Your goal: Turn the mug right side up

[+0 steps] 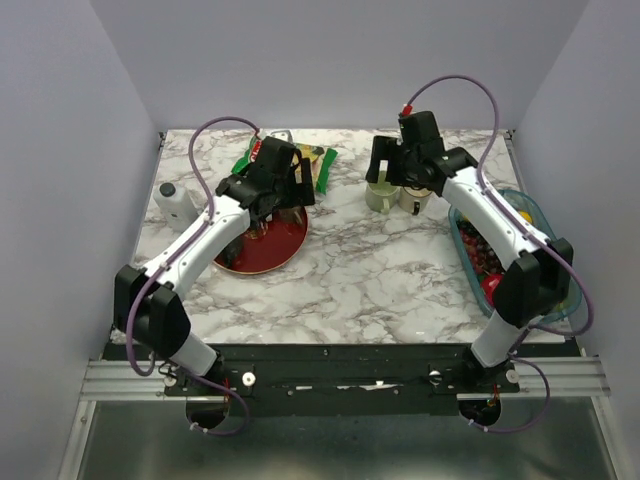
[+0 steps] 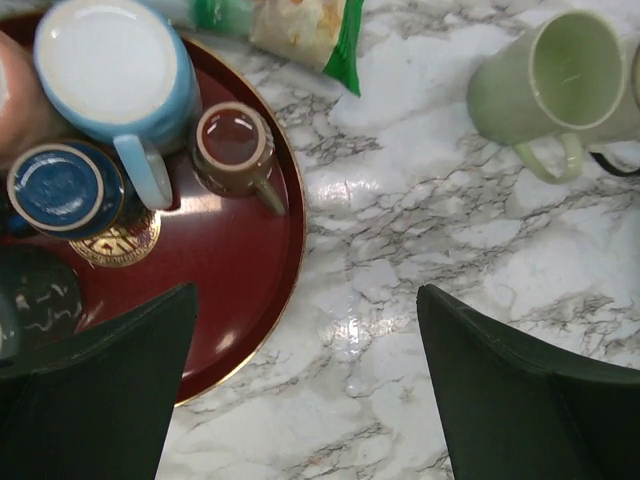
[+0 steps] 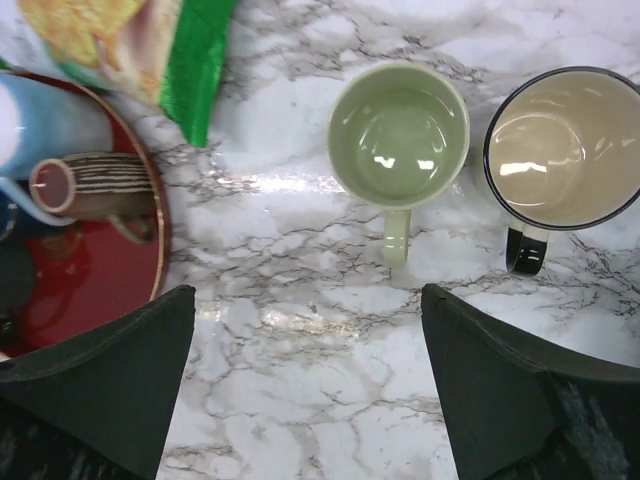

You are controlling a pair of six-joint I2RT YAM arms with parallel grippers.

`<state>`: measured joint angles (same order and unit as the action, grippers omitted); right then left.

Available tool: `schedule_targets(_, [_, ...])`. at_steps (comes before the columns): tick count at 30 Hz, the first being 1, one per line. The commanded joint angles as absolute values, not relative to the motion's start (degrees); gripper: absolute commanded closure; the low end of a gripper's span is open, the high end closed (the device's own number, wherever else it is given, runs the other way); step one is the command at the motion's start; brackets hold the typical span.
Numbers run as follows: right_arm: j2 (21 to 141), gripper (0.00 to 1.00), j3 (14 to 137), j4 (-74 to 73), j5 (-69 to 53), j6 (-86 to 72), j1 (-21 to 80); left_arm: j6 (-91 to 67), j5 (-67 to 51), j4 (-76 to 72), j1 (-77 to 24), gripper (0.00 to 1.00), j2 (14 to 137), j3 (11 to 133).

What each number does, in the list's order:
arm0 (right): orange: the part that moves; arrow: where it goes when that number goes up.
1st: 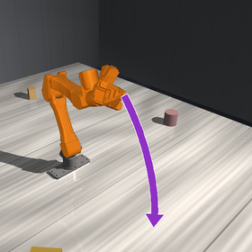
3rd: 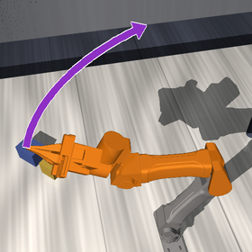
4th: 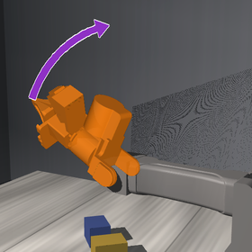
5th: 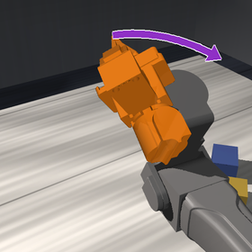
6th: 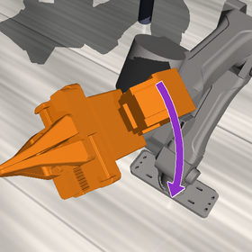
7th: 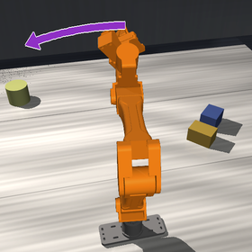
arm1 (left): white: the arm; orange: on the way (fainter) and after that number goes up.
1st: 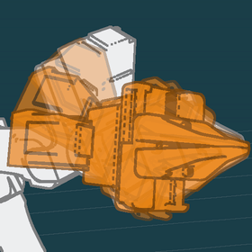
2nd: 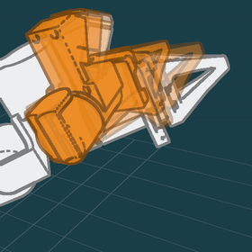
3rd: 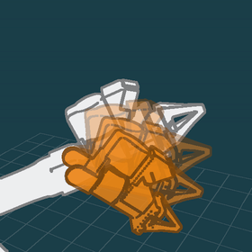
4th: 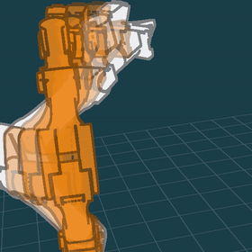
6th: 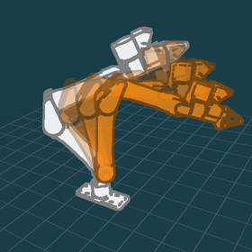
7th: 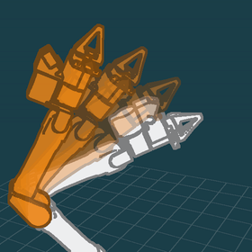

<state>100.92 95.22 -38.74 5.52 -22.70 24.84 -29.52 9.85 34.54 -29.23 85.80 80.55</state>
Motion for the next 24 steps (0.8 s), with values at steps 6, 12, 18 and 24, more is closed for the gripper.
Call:
schedule_targets(6, [90.4, 0.11, 85.5, -33.1, -3.0, -24.0, 25.3, -40.8, 13.2, 35.6, -28.9, 0.23, 98.8, 81.1])
schedule_targets(12, [89.2, 0.2, 83.4, -33.0, -3.5, -24.2, 25.3, -44.5, 17.0, 32.9, -28.9, 0.34, 103.4, 81.7])
schedule_targets(18, [87.1, 0.21, 81.7, -33.2, -3.8, -24.2, 25.3, -47.7, 23.0, 31.0, -28.9, 0.42, 106.6, 82.0])
schedule_targets(24, [85.5, 0.21, 79.8, -33.6, -2.9, -23.9, 25.2, -48.5, 23.1, 29.4, -28.8, 0.43, 109.6, 83.5])
